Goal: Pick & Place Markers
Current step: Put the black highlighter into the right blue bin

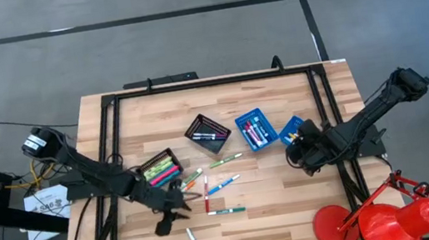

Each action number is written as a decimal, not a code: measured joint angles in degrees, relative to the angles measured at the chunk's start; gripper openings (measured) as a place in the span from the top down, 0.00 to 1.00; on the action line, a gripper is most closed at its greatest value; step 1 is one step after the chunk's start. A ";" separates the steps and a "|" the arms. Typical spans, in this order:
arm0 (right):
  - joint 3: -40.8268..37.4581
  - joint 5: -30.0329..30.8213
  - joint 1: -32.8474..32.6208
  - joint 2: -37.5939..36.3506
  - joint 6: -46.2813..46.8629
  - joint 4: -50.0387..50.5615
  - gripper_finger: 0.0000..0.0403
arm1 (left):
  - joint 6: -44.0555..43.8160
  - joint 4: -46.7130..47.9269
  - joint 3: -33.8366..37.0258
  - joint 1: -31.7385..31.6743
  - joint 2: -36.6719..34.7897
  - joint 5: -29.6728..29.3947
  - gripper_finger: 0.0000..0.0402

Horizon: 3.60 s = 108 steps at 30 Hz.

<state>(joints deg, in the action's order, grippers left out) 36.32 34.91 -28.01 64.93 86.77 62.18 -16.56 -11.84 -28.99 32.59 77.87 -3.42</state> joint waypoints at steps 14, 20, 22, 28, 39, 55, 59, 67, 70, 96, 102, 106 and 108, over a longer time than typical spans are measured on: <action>0.02 -0.08 0.02 0.00 -0.26 -4.51 0.70 | 5.33 -18.12 1.25 8.41 16.68 0.17 0.70; 0.04 -0.10 0.02 0.00 -0.25 -4.65 0.70 | 5.22 -19.13 1.25 8.41 20.57 -0.11 0.70; 0.04 -0.06 0.01 0.00 -0.27 -5.07 0.70 | 5.26 -19.80 1.21 8.41 21.43 -0.24 0.71; 0.04 5.52 0.02 0.00 -6.95 -12.78 0.70 | 6.12 -19.89 1.16 7.54 22.11 -0.98 0.88; 0.04 7.03 0.00 0.02 -63.70 -58.85 0.70 | 10.43 -18.73 1.29 5.11 13.93 -10.96 0.90; 0.04 -4.35 4.37 12.56 -85.20 -82.38 0.70 | 23.21 -20.41 1.27 -11.23 -6.22 -17.47 0.92; 0.81 -10.49 7.95 18.72 -89.63 -94.89 0.70 | 23.20 -20.67 1.25 -12.77 -5.73 -17.30 0.91; 8.28 -22.91 14.04 28.59 -84.31 -98.79 0.70 | 23.20 -21.69 1.22 -12.73 -3.99 -17.38 0.91; 11.04 -25.71 15.25 31.88 -83.79 -98.69 0.70 | 23.19 -21.73 1.22 -12.73 -4.22 -17.46 0.90; 16.94 -25.32 15.37 35.65 -84.40 -98.13 0.92 | 22.95 -21.64 1.49 -12.68 -4.25 -17.93 0.88; 16.94 -24.38 15.27 35.56 -83.80 -97.54 0.90 | 22.15 -21.65 1.49 -12.73 -4.25 -18.00 0.80; 16.90 -21.99 15.19 32.84 -81.54 -90.61 0.89 | 22.06 -21.64 1.49 -12.73 -4.25 -18.31 0.76; 16.89 -19.93 14.93 29.29 -79.77 -83.87 0.91 | 21.11 -21.64 1.49 -12.73 -4.25 -18.31 0.74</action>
<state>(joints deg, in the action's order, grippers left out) 53.20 14.98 -13.08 94.22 7.00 -21.69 4.55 -33.47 -27.51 19.86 73.63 -21.73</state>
